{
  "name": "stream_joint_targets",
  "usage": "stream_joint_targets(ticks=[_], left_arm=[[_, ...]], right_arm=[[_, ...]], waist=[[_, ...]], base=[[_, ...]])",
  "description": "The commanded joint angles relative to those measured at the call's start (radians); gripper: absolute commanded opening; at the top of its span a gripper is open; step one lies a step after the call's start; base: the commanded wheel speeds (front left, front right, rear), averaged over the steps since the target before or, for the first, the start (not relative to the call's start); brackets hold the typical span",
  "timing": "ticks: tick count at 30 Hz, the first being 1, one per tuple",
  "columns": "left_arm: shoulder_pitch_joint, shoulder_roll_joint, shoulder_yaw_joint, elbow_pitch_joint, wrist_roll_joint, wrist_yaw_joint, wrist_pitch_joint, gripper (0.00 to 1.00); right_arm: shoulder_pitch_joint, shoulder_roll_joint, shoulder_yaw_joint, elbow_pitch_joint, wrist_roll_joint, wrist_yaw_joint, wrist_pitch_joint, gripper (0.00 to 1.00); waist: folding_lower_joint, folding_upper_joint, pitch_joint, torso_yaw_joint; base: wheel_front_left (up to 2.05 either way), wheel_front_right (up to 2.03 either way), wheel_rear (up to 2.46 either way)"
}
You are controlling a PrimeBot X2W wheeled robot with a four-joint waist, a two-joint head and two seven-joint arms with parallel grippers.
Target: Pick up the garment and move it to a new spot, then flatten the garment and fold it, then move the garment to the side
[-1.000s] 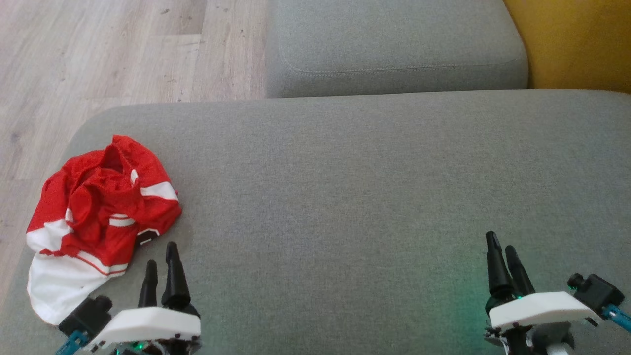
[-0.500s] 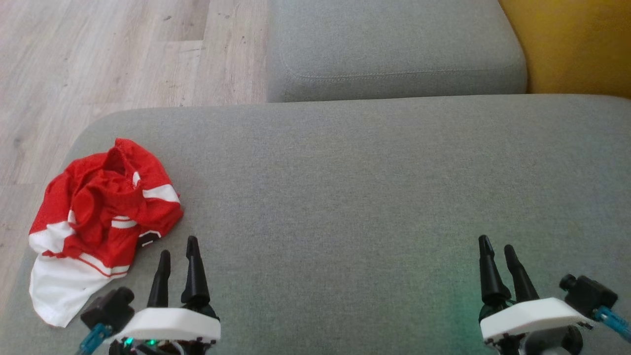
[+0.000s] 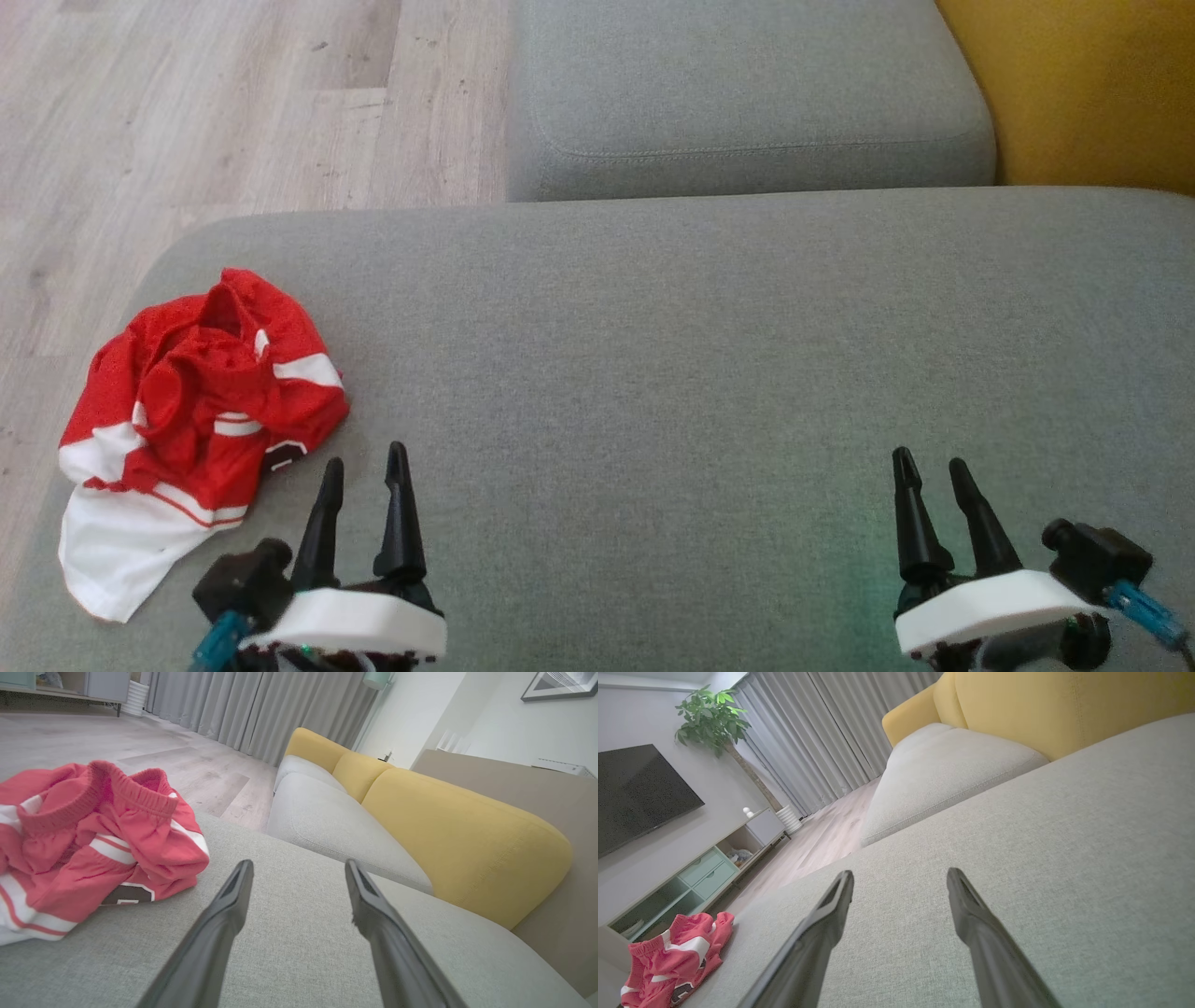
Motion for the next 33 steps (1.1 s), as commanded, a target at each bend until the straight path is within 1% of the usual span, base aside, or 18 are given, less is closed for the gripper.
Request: stream_joint_targets(ticks=[1, 9, 20, 27, 33], left_arm=[[-0.029, 0.005, 0.007, -0.030, 0.034, 0.004, -0.015, 1.00], [-0.030, 0.005, -0.007, -0.022, 0.136, 0.008, -0.039, 1.00], [-0.030, 0.006, -0.027, 0.007, 0.255, 0.046, -0.072, 1.00], [-0.025, 0.006, -0.041, 0.024, 0.307, 0.068, -0.092, 1.00], [-0.023, 0.007, -0.056, 0.032, 0.357, 0.074, -0.107, 1.00]], right_arm=[[-0.023, -0.007, 0.017, -0.041, -0.037, 0.006, -0.017, 1.00], [-0.016, -0.008, 0.019, -0.047, -0.142, 0.006, -0.041, 1.00], [-0.008, -0.009, 0.040, -0.059, -0.303, 0.007, -0.073, 1.00], [0.003, -0.009, 0.013, -0.043, -0.369, 0.007, -0.094, 1.00], [0.008, -0.010, 0.006, -0.040, -0.436, 0.008, -0.109, 1.00]], waist=[[0.0000, 0.0000, -0.001, 0.000], [0.0000, 0.0000, -0.009, -0.002], [0.0000, 0.0000, -0.026, 0.001], [0.0000, 0.0000, -0.035, 0.007], [0.0000, 0.0000, -0.043, 0.011]], base=[[0.00, 0.00, 0.00], [0.00, 0.00, 0.00], [0.00, 0.00, 0.00], [0.00, 0.00, 0.00], [0.00, 0.00, 0.00]])
